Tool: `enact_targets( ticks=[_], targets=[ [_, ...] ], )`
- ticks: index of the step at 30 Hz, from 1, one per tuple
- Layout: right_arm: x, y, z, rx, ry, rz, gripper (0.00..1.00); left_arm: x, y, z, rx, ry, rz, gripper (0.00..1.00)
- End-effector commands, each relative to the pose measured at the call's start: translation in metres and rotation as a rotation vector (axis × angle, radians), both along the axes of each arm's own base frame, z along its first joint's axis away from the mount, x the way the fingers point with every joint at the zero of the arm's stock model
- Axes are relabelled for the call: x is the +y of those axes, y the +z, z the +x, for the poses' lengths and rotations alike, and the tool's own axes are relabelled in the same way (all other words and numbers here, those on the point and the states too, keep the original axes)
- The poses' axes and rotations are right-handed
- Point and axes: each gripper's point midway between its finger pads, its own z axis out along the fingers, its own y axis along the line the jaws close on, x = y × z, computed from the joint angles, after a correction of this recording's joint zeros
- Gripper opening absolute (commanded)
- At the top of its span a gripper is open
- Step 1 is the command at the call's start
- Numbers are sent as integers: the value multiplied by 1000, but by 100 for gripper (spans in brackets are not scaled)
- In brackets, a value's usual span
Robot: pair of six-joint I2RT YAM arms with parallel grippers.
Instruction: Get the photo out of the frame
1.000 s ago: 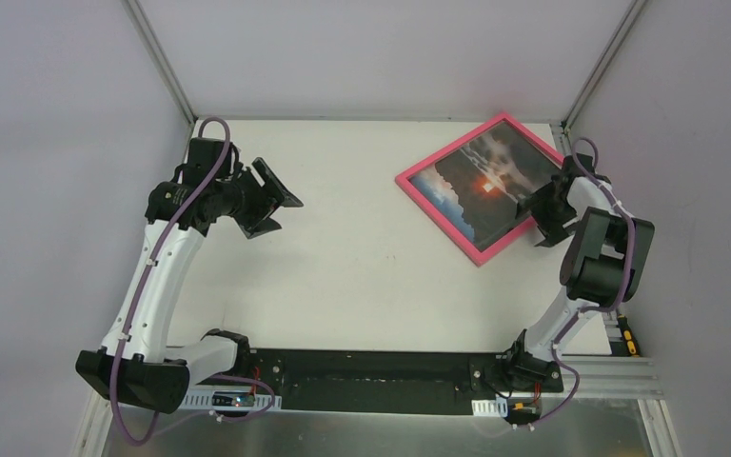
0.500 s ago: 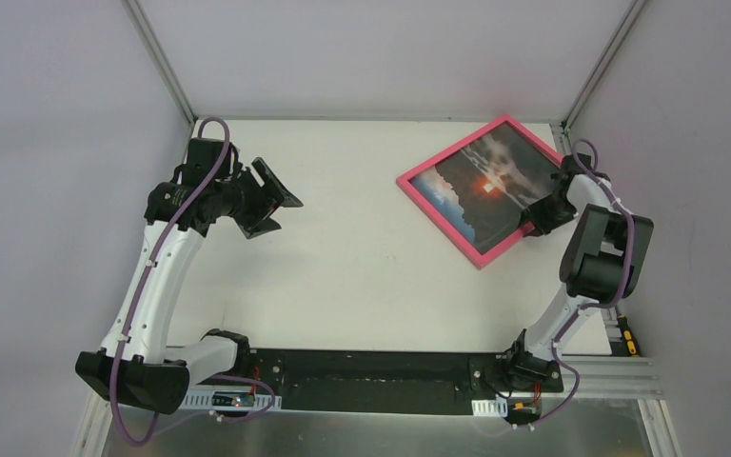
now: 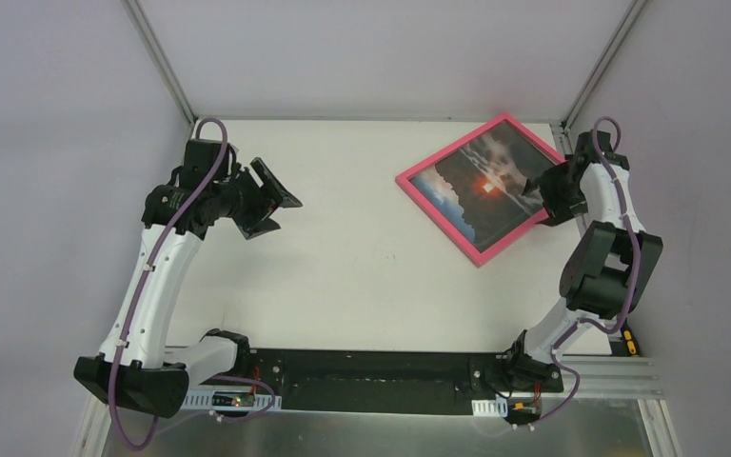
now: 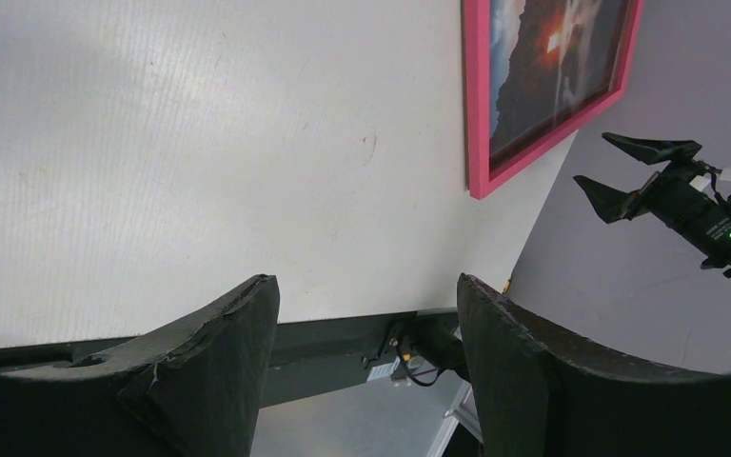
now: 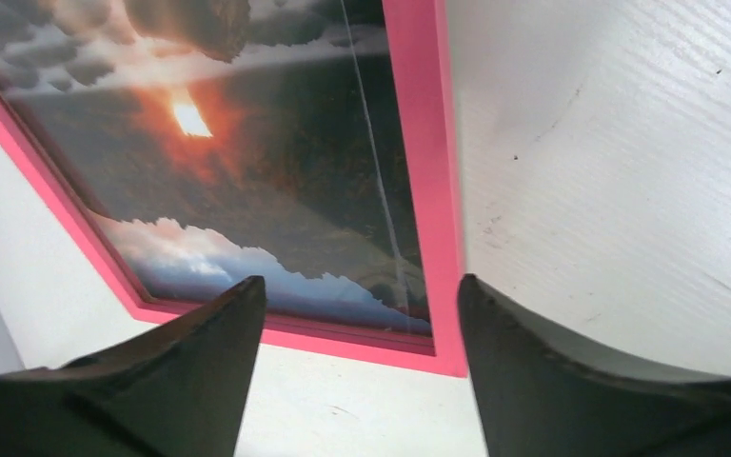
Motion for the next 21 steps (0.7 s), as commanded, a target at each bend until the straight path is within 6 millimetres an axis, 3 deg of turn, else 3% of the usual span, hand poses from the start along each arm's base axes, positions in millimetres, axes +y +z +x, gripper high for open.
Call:
enact_targets(
  ticks=[1,5,10,16,21],
  targets=[
    [10,-19,-20,63,-4,37,82,-1,5,-8,-23,-23,-11,70],
    [13,-53,-26,127,1,58,82,-2,3,-9,-16,-35,-14,70],
    [15,-82,-23,157,7,80,64,-2,6,-11,-36,-47,-8,72],
    [12,-95,-23,177,19,65,53,-5,12,-13,-54,-66,-24,73],
    [9,-93,-23,190,37,52,30,-7,16,-15,-58,-70,-39,73]
  ],
)
